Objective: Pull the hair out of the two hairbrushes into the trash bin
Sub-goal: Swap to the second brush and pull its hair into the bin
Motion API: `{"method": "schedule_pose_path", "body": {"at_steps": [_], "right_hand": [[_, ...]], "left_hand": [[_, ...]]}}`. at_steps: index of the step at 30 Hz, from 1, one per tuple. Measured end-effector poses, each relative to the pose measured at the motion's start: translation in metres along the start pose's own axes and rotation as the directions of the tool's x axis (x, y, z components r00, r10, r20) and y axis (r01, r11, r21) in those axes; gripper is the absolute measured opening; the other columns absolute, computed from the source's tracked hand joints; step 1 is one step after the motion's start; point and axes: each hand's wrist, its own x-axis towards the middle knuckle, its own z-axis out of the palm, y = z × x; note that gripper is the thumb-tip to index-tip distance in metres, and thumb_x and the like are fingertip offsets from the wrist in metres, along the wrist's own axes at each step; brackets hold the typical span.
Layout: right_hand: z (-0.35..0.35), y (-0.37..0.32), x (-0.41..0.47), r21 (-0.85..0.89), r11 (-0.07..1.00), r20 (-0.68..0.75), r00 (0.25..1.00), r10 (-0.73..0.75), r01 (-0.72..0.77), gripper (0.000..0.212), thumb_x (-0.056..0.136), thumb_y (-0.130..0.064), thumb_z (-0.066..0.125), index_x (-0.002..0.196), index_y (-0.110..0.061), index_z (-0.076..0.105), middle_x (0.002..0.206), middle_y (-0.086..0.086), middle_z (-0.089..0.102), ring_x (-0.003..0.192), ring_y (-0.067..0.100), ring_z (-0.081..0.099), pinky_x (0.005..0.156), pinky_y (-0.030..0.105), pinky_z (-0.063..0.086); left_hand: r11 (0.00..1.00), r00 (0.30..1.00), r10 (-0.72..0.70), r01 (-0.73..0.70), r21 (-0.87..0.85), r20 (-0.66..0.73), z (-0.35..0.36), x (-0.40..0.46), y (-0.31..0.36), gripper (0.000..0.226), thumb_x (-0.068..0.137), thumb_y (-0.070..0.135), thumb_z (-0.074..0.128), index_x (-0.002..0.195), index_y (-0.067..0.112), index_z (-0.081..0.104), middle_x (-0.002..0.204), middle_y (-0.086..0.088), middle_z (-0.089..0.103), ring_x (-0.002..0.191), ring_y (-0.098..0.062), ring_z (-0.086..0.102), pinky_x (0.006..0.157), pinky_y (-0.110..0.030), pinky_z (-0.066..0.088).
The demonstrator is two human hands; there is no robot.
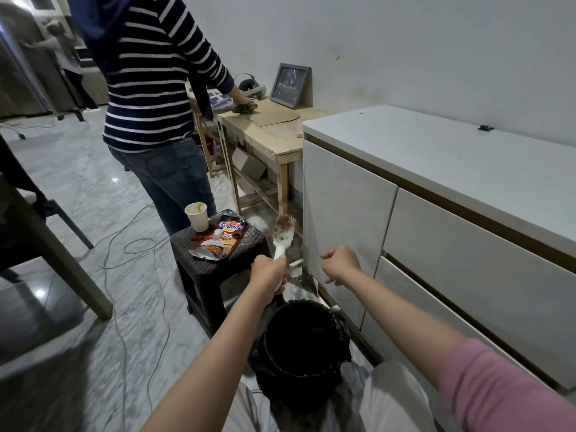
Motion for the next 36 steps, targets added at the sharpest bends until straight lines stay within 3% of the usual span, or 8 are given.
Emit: {"method": "schedule_pose_path", "body": {"at_steps": [4, 9, 12, 17, 22, 24, 27, 36], "right_hand": [[0.000, -0.002, 0.007, 0.022, 1.000, -0.020, 1.000, 0.004, -0.004, 0.036, 0.081, -0.006, 0.050, 0.116, -0.008, 0.058, 0.109, 0.012, 0.065, 0.069, 0.023, 0.066, 0.051, 0.023, 0.045], [0.004, -0.015, 0.008, 0.321, 0.944, 0.030, 0.996, -0.088, 0.074, 0.046, 0.089, -0.019, 0.060, 0.131, -0.005, 0.050, 0.130, 0.009, 0.055, 0.121, 0.024, 0.051, 0.098, 0.032, 0.039], [0.006, -0.024, 0.004, 0.430, 0.903, 0.179, 0.978, -0.111, 0.023, 0.015, 0.093, -0.024, 0.054, 0.100, -0.014, 0.063, 0.106, 0.009, 0.064, 0.102, 0.022, 0.059, 0.082, 0.033, 0.038], [0.012, -0.026, 0.003, 0.321, 0.940, 0.174, 0.968, -0.179, 0.116, 0.034, 0.096, -0.030, 0.048, 0.072, -0.012, 0.065, 0.060, 0.001, 0.059, 0.056, 0.011, 0.054, 0.059, 0.026, 0.044], [0.012, -0.024, 0.007, 0.353, 0.914, -0.046, 0.980, -0.195, 0.199, 0.042, 0.096, -0.021, 0.045, 0.055, -0.015, 0.057, 0.054, 0.002, 0.048, 0.055, 0.016, 0.048, 0.069, 0.040, 0.053], [0.010, -0.023, 0.008, 0.366, 0.900, -0.124, 0.971, -0.204, 0.236, 0.043, 0.096, -0.020, 0.044, 0.054, -0.016, 0.052, 0.050, -0.001, 0.042, 0.053, 0.017, 0.044, 0.067, 0.038, 0.049], [0.009, -0.020, 0.008, 0.367, 0.878, -0.179, 0.949, -0.259, 0.309, 0.042, 0.096, -0.018, 0.043, 0.054, -0.015, 0.047, 0.049, -0.001, 0.038, 0.051, 0.017, 0.039, 0.063, 0.033, 0.040], [0.012, -0.015, -0.001, 0.449, 0.795, -0.251, 0.912, -0.325, 0.408, 0.042, 0.097, -0.014, 0.042, 0.056, -0.015, 0.045, 0.049, 0.000, 0.038, 0.047, 0.014, 0.034, 0.048, 0.024, 0.028]], "left_hand": [[0.996, 0.999, 0.016, -0.020, 0.089, 0.041, -0.003, -0.005, 0.000, 0.042, 0.099, 0.025, 0.049, 0.064, 0.003, 0.054, 0.059, -0.008, 0.050, 0.045, -0.016, 0.043, 0.040, -0.021, 0.033], [0.991, 0.994, 0.019, -0.032, 0.127, 0.103, -0.001, -0.009, -0.001, 0.041, 0.099, 0.028, 0.049, 0.066, 0.003, 0.054, 0.053, -0.006, 0.049, 0.042, -0.016, 0.042, 0.040, -0.020, 0.032], [0.994, 0.991, 0.022, -0.035, 0.105, 0.128, 0.003, -0.011, -0.001, 0.035, 0.099, 0.027, 0.050, 0.072, 0.005, 0.052, 0.055, -0.004, 0.050, 0.043, -0.015, 0.042, 0.041, -0.020, 0.031], [0.998, 0.997, 0.023, -0.028, 0.061, 0.075, 0.002, -0.010, -0.003, 0.038, 0.099, 0.026, 0.049, 0.067, 0.005, 0.051, 0.057, -0.005, 0.051, 0.044, -0.016, 0.043, 0.043, -0.022, 0.032], [1.000, 0.998, -0.017, 0.018, -0.016, 0.056, -0.003, -0.004, -0.008, 0.039, 0.098, 0.026, 0.050, 0.068, 0.002, 0.052, 0.062, -0.009, 0.049, 0.046, -0.018, 0.043, 0.043, -0.023, 0.030], [0.998, 0.997, -0.056, 0.058, -0.030, 0.057, -0.003, -0.002, -0.009, 0.031, 0.098, 0.027, 0.050, 0.096, -0.002, 0.059, 0.064, -0.008, 0.049, 0.047, -0.017, 0.044, 0.040, -0.022, 0.031], [0.992, 0.993, -0.103, 0.107, -0.061, 0.061, -0.001, 0.001, -0.010, 0.061, 0.097, 0.026, 0.050, 0.146, -0.004, 0.030, 0.064, -0.006, 0.049, 0.048, -0.016, 0.044, 0.038, -0.019, 0.032], [0.982, 0.988, -0.156, 0.157, -0.108, 0.015, -0.005, 0.013, -0.012, 0.038, 0.094, 0.008, 0.044, 0.130, 0.001, 0.048, 0.066, -0.008, 0.046, 0.047, -0.016, 0.038, 0.043, -0.023, 0.031]]}}
